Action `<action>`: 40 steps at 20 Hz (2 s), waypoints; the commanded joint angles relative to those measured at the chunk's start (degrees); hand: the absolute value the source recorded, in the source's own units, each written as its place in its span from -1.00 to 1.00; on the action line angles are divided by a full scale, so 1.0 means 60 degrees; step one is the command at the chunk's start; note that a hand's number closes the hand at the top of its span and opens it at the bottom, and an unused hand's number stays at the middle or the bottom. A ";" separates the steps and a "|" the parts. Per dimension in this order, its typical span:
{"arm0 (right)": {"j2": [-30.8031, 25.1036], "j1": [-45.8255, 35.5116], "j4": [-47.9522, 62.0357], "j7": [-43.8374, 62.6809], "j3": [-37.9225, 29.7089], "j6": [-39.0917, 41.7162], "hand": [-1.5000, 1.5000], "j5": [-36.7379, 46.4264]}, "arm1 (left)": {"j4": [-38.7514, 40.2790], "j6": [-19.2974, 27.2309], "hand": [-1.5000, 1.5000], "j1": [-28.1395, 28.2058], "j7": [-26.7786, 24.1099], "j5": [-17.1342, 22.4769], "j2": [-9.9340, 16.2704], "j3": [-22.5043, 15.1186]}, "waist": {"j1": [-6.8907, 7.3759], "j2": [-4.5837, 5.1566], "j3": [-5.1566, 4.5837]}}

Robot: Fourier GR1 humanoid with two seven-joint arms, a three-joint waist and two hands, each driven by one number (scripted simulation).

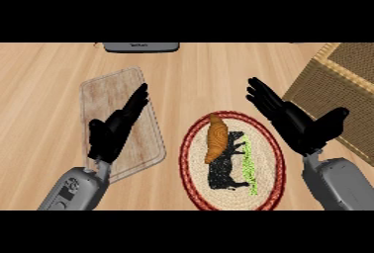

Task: Pick the croissant from the placemat and place it in the basket

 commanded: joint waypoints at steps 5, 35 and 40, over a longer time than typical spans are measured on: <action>0.1494 -0.2429 0.0781 -0.0336 0.0102 -0.1248 1.00 0.1035 | 0.1327 0.0464 0.00 0.1905 0.0779 0.0280 0.0395 0.0655 | 0.0686 0.0412 -0.0208; 0.0738 -1.0274 0.2434 0.8299 0.3028 0.4983 -1.00 0.4657 | 0.0143 0.0152 0.00 0.4501 0.0852 0.0944 0.1447 0.1473 | -0.0235 0.0172 -0.0257; 0.0446 -1.0574 0.2702 0.9165 0.2948 0.6320 -1.00 0.3635 | -0.0292 0.0281 0.00 0.4483 0.1257 0.0939 0.1453 0.1441 | -0.0311 0.0177 -0.0214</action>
